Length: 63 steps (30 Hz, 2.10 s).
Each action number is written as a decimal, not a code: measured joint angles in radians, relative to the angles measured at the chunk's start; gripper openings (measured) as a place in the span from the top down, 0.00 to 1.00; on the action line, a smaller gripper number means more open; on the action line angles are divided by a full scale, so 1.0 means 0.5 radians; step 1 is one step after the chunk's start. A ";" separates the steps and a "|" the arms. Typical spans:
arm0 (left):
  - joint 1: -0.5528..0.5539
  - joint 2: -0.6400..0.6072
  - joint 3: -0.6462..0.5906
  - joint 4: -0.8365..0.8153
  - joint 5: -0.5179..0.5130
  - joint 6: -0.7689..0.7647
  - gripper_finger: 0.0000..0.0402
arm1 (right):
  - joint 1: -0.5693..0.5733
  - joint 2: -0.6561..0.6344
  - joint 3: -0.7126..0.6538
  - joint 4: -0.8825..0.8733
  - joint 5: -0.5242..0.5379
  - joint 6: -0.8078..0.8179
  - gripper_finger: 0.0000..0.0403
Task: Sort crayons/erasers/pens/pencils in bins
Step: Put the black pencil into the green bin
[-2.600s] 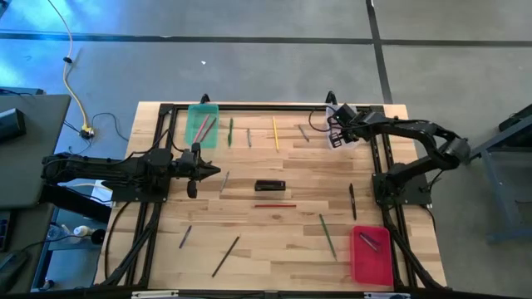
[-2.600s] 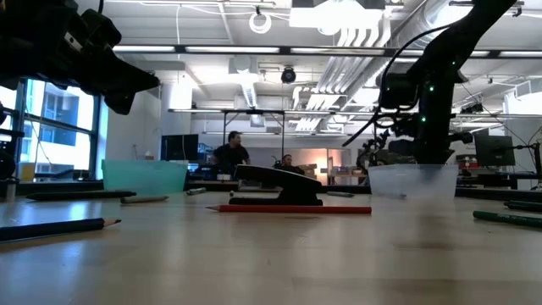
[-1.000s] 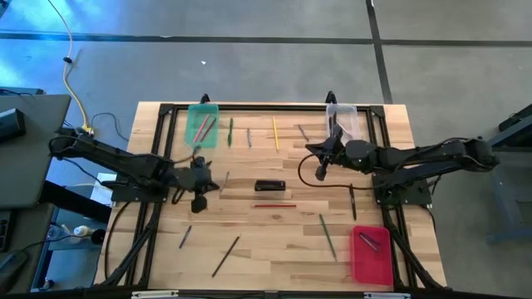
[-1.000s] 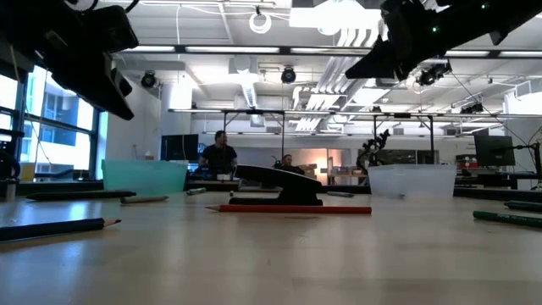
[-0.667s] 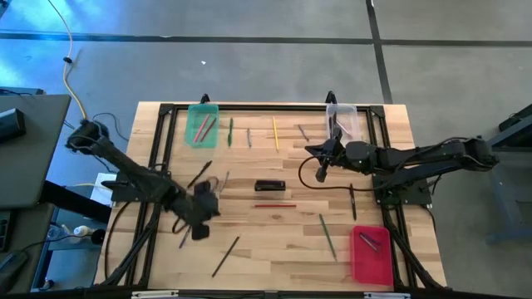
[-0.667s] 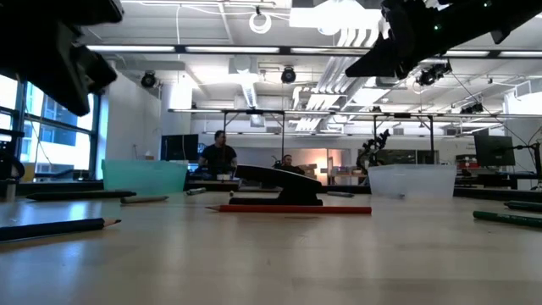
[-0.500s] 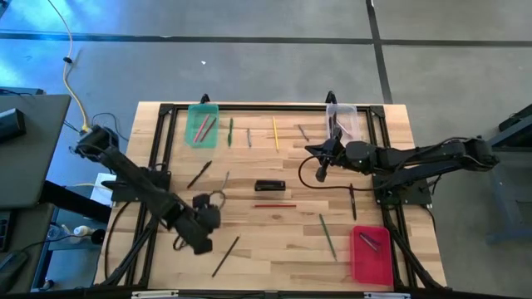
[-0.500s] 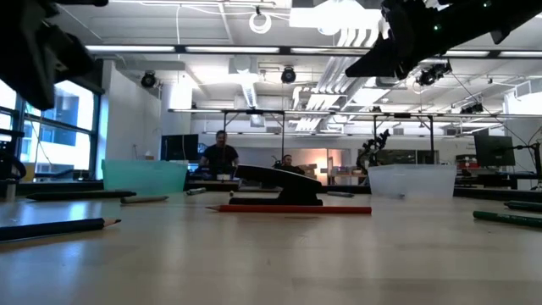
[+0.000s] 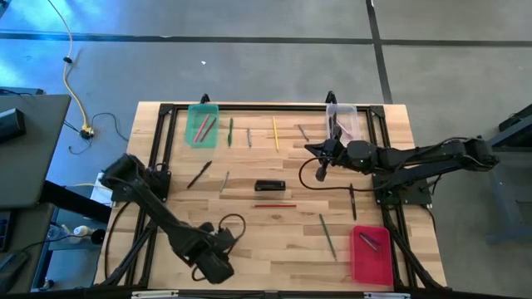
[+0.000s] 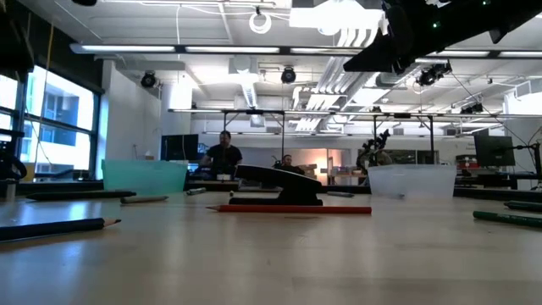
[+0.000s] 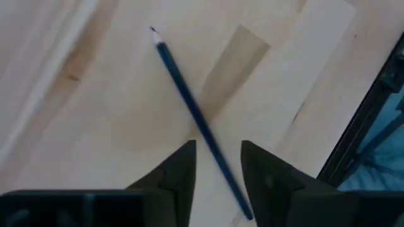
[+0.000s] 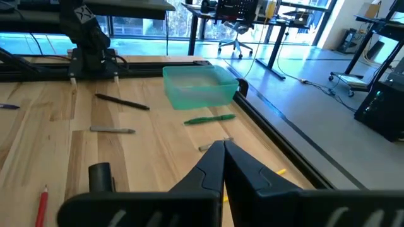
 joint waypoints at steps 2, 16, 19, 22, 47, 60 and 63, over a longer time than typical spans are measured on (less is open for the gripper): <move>0.000 0.086 0.057 0.009 0.024 -0.021 0.66 | 0.000 0.000 0.000 0.000 0.000 -0.003 1.00; 0.005 0.315 0.142 -0.081 0.058 0.070 0.60 | 0.053 0.000 0.000 -0.001 -0.012 0.020 1.00; 0.005 0.344 0.142 -0.103 0.058 0.111 0.60 | 0.074 0.000 0.000 0.010 -0.012 0.019 1.00; 0.005 0.369 0.142 -0.113 0.058 0.160 0.62 | 0.086 0.000 0.000 0.013 -0.012 0.016 1.00; 0.022 0.398 0.147 -0.324 0.142 1.045 0.96 | 0.087 0.000 0.000 0.026 -0.012 0.004 1.00; 0.136 0.047 0.133 -0.654 -0.121 1.022 1.00 | 0.087 0.000 0.000 0.027 -0.012 0.004 1.00; 0.196 -0.092 0.134 -0.714 -0.260 0.956 1.00 | 0.087 0.000 0.000 0.027 -0.012 0.005 1.00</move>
